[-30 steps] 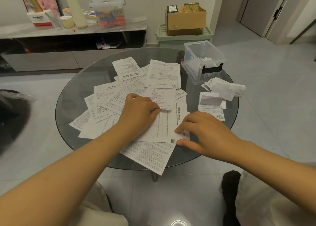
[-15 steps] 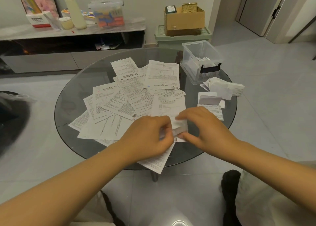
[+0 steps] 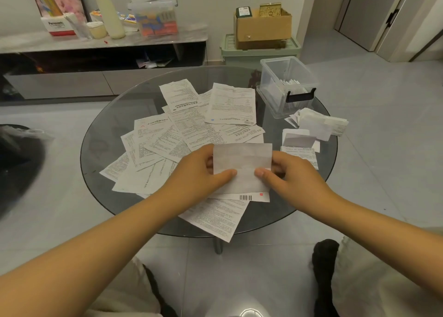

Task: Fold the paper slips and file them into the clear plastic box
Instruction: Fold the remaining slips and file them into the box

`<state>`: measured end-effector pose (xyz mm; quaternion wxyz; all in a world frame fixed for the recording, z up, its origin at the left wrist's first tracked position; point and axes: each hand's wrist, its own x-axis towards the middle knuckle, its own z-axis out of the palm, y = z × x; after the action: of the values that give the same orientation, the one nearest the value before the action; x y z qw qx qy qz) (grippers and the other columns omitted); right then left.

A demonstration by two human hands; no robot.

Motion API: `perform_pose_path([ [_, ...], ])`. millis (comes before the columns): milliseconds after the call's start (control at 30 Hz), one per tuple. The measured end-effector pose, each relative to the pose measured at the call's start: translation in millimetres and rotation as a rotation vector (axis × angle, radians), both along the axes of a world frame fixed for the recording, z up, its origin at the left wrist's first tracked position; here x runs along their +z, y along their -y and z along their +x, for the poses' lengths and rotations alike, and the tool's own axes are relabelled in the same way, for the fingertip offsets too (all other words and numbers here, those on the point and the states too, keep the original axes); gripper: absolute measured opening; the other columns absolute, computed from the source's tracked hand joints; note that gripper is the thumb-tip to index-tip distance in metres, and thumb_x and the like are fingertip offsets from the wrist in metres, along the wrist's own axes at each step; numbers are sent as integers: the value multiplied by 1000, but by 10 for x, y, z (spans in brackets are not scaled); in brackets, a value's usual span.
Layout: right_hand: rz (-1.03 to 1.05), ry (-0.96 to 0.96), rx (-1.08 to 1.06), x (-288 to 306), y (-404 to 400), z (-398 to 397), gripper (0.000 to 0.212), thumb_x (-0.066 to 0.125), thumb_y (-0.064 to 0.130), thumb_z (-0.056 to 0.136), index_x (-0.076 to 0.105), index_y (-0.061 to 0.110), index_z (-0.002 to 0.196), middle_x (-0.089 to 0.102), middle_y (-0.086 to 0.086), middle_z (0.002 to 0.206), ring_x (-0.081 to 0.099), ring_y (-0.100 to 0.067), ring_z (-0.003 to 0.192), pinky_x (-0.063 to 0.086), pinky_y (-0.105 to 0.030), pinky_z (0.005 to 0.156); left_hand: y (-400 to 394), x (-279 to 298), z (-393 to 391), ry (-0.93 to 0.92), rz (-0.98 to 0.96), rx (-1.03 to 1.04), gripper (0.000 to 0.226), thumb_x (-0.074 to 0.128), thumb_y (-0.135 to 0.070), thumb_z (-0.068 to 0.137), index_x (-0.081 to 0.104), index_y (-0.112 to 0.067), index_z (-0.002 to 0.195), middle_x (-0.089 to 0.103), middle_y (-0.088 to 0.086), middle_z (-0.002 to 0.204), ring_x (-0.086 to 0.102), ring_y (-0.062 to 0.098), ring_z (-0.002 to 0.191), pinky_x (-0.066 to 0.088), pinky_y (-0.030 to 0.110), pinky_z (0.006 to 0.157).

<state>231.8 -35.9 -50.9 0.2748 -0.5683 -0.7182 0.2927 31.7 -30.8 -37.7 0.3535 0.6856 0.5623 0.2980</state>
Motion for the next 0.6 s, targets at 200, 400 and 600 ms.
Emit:
perform_pose_path([
  [200,7,72,-7,-9,-13,-26,53,71,25,80,43,22,125,58,6,84,56,-11,79,49,-29,73,19,-17,53,-241,23,-40,78,76,-25,75,29,-30,137,51,-11,110,52,9,93,43,19,78],
  [400,159,229,6,-41,-7,36,77,73,31,77,29,36,140,48,8,112,40,-10,106,35,-22,86,15,-41,34,-333,43,-63,89,75,-28,77,19,-30,146,28,-2,141,38,19,126,39,39,104],
  [600,225,435,216,-29,0,49,40,58,39,88,53,37,128,40,15,139,21,-8,126,14,-23,97,1,-30,17,-618,213,-165,54,65,-39,84,47,-33,134,14,-11,155,12,13,137,14,35,110],
])
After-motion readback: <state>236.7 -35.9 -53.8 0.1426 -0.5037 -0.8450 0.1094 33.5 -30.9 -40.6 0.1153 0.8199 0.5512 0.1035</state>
